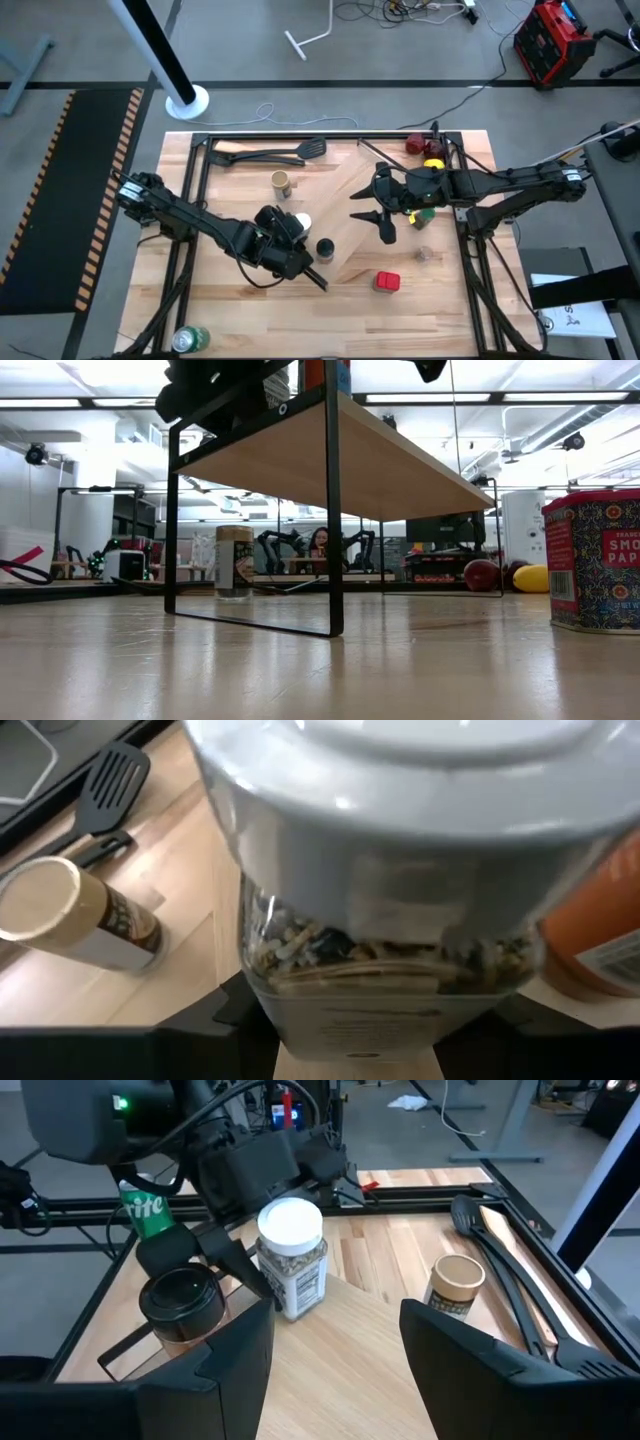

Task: Shelf spices
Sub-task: Put the white seasoning bottle on the shelf, then put the red seasoning can on the shelf

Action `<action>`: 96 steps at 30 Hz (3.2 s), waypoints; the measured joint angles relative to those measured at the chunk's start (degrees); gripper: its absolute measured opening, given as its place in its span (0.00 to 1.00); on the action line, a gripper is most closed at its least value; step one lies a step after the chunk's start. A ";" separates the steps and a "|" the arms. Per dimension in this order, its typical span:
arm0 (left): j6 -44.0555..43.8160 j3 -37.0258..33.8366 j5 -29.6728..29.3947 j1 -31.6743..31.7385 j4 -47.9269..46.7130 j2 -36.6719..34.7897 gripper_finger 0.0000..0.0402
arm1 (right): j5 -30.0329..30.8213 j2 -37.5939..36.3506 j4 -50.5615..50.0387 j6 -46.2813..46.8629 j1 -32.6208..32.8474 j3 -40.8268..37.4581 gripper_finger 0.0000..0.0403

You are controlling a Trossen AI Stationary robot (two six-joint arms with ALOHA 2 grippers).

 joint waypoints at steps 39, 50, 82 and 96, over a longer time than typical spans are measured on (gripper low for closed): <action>4.29 -3.64 -1.43 -0.91 4.30 -5.62 0.70 | -0.01 -0.15 -0.37 0.00 0.00 0.00 0.49; 11.18 -3.03 -0.71 -2.78 2.69 -10.92 0.70 | -0.50 -7.14 -15.52 2.64 1.18 0.00 0.49; 3.43 -3.05 9.12 -4.55 -7.60 -14.27 0.66 | 2.38 6.86 -26.45 35.86 26.66 -8.44 0.63; 2.53 -3.07 9.14 -4.54 -7.99 -14.32 0.66 | 6.16 20.75 -29.93 39.68 29.00 -1.49 0.79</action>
